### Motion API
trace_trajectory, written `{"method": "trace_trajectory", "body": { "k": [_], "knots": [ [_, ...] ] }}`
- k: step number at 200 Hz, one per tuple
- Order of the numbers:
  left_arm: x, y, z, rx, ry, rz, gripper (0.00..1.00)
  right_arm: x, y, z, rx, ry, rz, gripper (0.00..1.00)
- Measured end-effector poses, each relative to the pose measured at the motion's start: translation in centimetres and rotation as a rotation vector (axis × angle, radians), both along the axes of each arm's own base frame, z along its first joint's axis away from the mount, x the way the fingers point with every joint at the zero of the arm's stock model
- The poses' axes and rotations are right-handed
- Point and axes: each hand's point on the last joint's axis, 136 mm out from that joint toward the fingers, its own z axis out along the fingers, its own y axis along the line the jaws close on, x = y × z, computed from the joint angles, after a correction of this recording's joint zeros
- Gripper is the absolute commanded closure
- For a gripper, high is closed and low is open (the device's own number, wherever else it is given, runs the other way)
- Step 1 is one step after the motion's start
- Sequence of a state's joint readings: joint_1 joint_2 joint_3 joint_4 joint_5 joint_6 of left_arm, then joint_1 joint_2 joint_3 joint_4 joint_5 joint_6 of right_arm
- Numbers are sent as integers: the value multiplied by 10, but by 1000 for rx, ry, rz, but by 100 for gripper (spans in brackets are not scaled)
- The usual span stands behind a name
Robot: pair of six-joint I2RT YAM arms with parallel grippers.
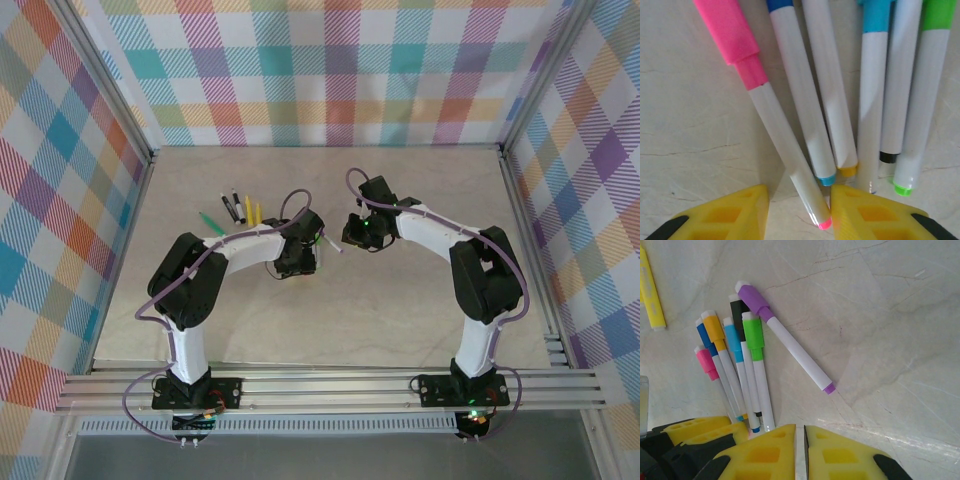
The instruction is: Open the pen caps
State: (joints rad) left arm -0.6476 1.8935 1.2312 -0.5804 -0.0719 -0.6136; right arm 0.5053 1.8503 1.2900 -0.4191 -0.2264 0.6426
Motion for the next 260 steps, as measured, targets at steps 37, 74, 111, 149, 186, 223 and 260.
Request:
{"method": "trace_trajectory", "body": {
  "k": [37, 74, 111, 149, 186, 223, 260],
  "knots": [
    [0, 6, -2, 28, -8, 6, 65, 1, 3, 2, 19, -6, 3, 85],
    [1, 9, -2, 37, -14, 11, 67, 2, 4, 3, 25, -6, 3, 85],
    [3, 13, -4, 66, 10, 12, 78, 1, 4, 3, 25, -6, 3, 85],
    [2, 16, -4, 77, 22, 7, 83, -1, 3, 0, 23, 3, 3, 85],
    [1, 18, -3, 64, 16, -10, 93, -1, 5, 1, 37, 6, 2, 85],
    [0, 20, -1, 45, 4, -42, 97, -1, 9, 3, 65, 13, 1, 85],
    [-8, 34, 3, 85, 33, -78, 100, -1, 16, 8, 109, 16, 7, 85]
  ]
}}
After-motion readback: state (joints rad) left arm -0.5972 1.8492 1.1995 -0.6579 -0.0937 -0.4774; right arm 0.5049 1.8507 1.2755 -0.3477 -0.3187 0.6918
